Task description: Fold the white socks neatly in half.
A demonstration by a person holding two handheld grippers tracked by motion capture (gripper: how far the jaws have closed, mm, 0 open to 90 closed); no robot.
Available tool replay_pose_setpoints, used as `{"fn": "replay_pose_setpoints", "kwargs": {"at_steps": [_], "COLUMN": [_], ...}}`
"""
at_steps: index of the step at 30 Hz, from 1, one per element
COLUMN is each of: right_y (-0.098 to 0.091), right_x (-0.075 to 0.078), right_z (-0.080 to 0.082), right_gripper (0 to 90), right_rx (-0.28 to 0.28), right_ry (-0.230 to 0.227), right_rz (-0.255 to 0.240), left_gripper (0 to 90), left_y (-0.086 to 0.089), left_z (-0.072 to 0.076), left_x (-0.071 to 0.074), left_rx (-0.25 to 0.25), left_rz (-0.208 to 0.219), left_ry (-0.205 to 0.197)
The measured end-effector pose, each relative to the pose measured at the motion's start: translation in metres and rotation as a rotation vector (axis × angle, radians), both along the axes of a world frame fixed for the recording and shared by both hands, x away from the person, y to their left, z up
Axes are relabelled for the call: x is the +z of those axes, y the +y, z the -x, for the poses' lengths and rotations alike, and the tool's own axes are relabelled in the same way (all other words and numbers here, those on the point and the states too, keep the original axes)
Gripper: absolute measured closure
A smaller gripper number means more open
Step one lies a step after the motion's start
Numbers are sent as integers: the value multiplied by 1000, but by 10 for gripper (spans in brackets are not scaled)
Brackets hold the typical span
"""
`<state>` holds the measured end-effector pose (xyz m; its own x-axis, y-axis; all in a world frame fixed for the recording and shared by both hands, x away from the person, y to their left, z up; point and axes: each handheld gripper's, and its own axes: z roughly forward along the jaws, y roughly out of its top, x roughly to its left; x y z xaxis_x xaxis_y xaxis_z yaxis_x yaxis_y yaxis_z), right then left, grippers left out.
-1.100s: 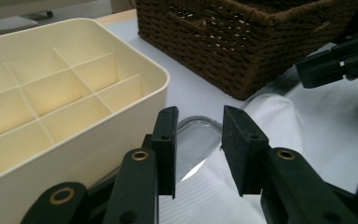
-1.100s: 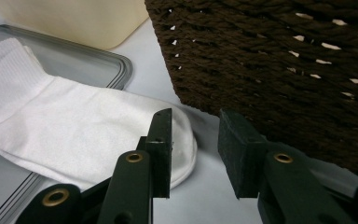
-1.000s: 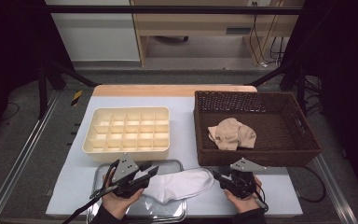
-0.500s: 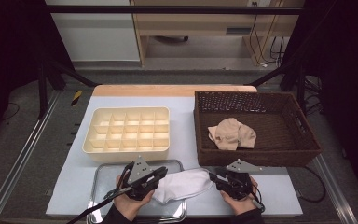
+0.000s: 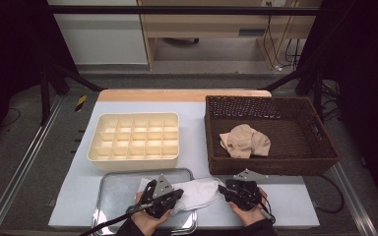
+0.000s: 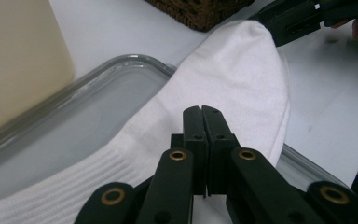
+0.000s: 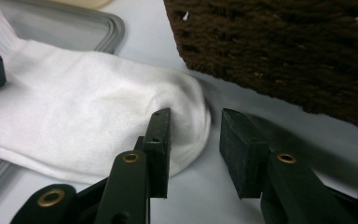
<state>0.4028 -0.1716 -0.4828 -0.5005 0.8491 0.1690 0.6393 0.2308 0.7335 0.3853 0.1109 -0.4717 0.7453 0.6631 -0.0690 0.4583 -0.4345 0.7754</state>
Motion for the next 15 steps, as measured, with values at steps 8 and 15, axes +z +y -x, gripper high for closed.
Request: {"fn": "replay_pose_setpoints", "kwargs": {"at_steps": [8,15], "right_y": [5,2], "right_x": [-1,8], "right_z": [1,2], "right_gripper": [847,877], "right_rx": [-7,6], "right_ry": [13,19], "right_rz": [7,-22], "left_gripper": [883,883], "left_y": [-1,-1], "left_z": [0,0], "left_x": [-8,-9], "left_rx": [-1,-2], "left_rz": [-19,-15], "left_ry": [11,12]}}
